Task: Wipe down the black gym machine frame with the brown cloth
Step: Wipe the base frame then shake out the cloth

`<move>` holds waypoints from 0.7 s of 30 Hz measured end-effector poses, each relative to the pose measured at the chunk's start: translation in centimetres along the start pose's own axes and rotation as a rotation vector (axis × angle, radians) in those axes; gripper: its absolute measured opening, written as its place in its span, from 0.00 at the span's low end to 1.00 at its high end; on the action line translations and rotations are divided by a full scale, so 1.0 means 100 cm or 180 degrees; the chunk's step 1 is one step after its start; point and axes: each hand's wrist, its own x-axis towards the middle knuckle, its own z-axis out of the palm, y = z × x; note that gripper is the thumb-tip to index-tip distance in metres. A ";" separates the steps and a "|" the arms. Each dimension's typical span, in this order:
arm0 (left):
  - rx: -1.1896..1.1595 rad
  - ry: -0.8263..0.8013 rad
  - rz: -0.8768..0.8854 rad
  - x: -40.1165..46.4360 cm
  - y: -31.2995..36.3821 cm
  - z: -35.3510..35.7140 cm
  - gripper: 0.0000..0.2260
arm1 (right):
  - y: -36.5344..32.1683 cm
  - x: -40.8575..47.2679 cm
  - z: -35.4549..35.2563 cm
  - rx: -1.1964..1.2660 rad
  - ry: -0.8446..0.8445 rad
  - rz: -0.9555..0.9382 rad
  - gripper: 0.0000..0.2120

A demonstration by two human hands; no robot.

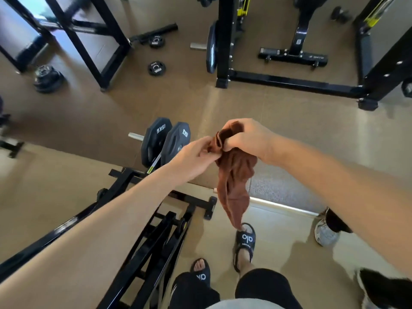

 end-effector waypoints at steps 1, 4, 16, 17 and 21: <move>0.0016 0.0069 -0.0025 0.012 0.009 -0.002 0.06 | -0.001 0.008 -0.016 -0.0079 -0.0009 -0.0006 0.09; 0.0094 0.0173 -0.0090 0.049 0.039 -0.006 0.10 | 0.001 0.029 -0.066 -0.0329 -0.0053 -0.0063 0.11; 0.0131 0.0462 -0.0360 0.176 0.111 -0.008 0.16 | -0.026 0.107 -0.191 0.1377 -0.0142 0.0624 0.16; 0.0173 0.0415 -0.0325 0.186 0.112 -0.005 0.16 | -0.034 0.117 -0.195 0.1434 -0.0158 0.0641 0.15; -0.0712 0.0457 0.0259 0.232 0.125 -0.004 0.10 | -0.054 0.171 -0.214 0.1708 -0.0030 0.0618 0.11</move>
